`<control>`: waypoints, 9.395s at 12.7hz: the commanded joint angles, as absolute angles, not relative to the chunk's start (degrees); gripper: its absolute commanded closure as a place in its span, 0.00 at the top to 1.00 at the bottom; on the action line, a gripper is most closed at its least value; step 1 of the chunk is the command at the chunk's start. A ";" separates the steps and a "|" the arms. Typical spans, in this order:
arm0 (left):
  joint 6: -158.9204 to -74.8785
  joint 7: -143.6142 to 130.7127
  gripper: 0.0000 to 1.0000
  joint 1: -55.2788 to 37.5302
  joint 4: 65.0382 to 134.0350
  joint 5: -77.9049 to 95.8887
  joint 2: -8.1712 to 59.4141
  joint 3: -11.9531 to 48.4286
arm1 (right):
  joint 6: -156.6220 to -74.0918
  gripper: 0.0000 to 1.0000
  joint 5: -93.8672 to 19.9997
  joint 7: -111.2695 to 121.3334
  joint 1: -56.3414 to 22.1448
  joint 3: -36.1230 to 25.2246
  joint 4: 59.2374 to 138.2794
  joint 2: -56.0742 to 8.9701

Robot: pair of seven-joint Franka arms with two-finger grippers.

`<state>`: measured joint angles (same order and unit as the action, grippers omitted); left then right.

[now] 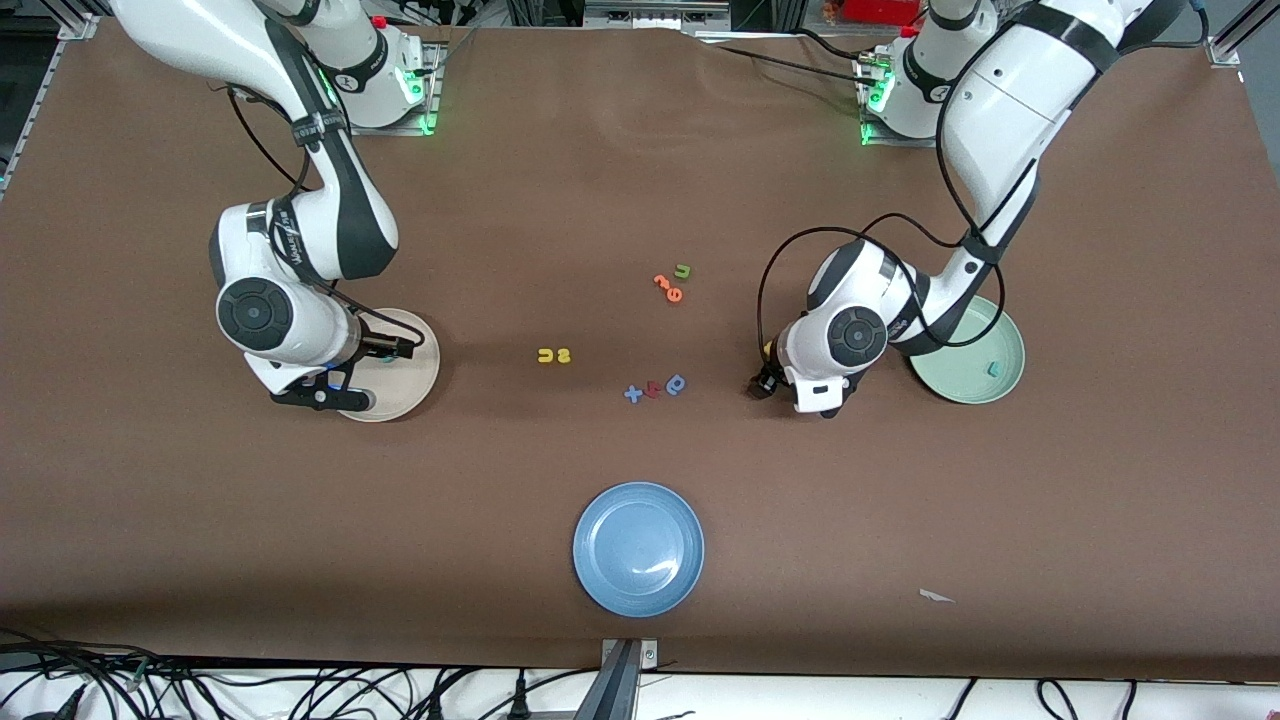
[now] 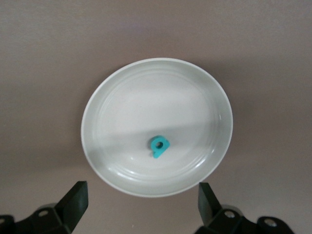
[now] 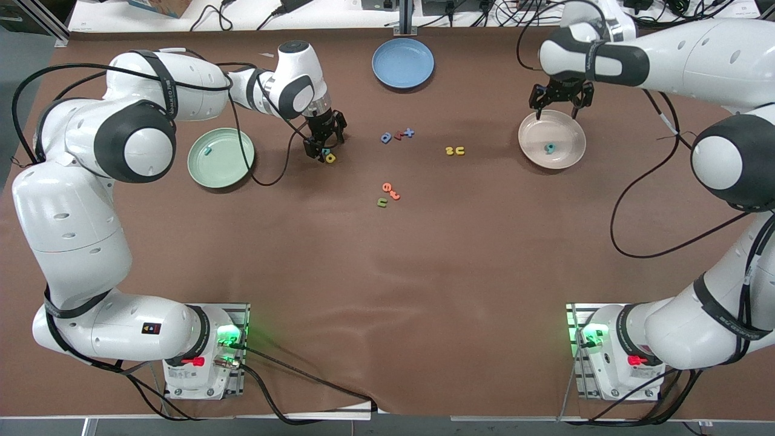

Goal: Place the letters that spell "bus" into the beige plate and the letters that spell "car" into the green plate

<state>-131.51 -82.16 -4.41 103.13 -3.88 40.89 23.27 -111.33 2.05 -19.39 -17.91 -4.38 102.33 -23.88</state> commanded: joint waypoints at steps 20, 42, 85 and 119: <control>-134.36 -79.89 0.94 -4.13 110.02 -4.75 38.50 23.38 | -112.75 0.99 -4.83 -54.00 -30.05 -3.69 91.58 -30.93; -137.20 -77.61 0.36 -2.99 112.59 -4.57 35.16 24.96 | -131.11 0.98 -7.74 -103.25 -35.85 -4.04 97.02 -38.50; -129.37 -68.82 0.89 6.26 100.46 -8.96 40.60 29.63 | -125.82 0.01 -5.45 -64.42 -37.97 -23.82 110.81 -29.07; -105.40 -44.26 0.12 18.26 100.55 -7.03 29.98 29.80 | -126.01 0.64 -6.15 -22.22 -38.32 -7.75 95.62 -32.06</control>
